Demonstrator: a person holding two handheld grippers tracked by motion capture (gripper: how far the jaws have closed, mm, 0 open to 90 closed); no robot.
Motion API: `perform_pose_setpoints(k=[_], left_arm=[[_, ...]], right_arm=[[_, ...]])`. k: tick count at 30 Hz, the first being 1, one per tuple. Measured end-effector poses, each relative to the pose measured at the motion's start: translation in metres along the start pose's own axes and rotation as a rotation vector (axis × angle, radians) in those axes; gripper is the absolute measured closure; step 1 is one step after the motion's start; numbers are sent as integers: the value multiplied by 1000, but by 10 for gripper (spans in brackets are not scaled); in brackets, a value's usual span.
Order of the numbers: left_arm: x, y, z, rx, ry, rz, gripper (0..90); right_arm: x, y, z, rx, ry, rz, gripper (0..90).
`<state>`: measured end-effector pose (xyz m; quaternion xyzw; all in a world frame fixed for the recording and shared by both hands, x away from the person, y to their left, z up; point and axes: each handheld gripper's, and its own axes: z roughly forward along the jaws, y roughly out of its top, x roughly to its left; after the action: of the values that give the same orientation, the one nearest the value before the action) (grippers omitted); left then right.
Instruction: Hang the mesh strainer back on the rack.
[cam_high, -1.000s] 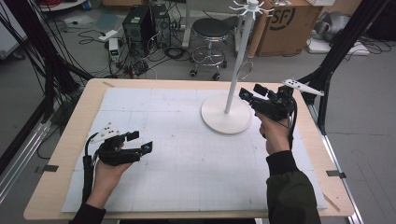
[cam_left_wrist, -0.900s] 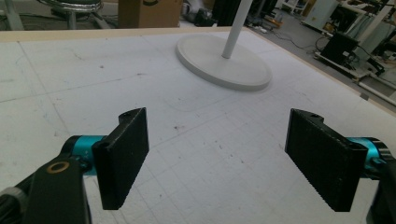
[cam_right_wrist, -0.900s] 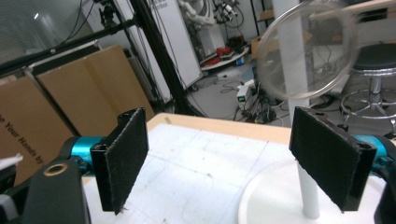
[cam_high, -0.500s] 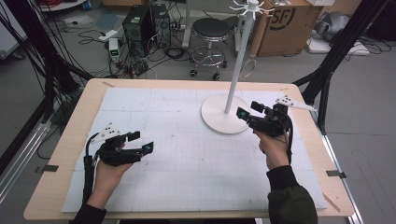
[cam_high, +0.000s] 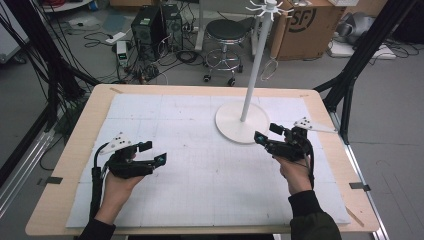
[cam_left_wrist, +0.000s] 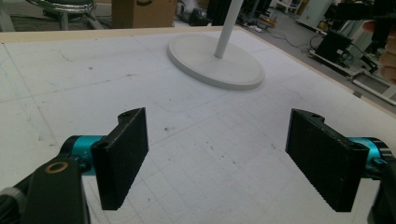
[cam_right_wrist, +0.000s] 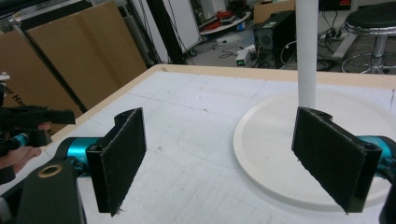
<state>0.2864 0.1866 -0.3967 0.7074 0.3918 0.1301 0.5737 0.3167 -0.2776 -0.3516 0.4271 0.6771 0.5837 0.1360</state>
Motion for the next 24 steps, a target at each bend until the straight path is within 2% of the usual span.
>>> perform_pose_setpoints(k=[3,5,15,24], left_arm=[[-1,-1,2,3,0,2,217],[-1,-2,3,5,-5,6,217],[-1,-6,9,5,-13,6,210],[0,-12,15,30,-6,1,196]], right_arm=[[-1,-8,1,11,4,0,172],[-1,-11,2,37,-6,-2,170],[2,-33,0,83,-17,-58,162],[-3,-47,-8,101,-27,-48,162]])
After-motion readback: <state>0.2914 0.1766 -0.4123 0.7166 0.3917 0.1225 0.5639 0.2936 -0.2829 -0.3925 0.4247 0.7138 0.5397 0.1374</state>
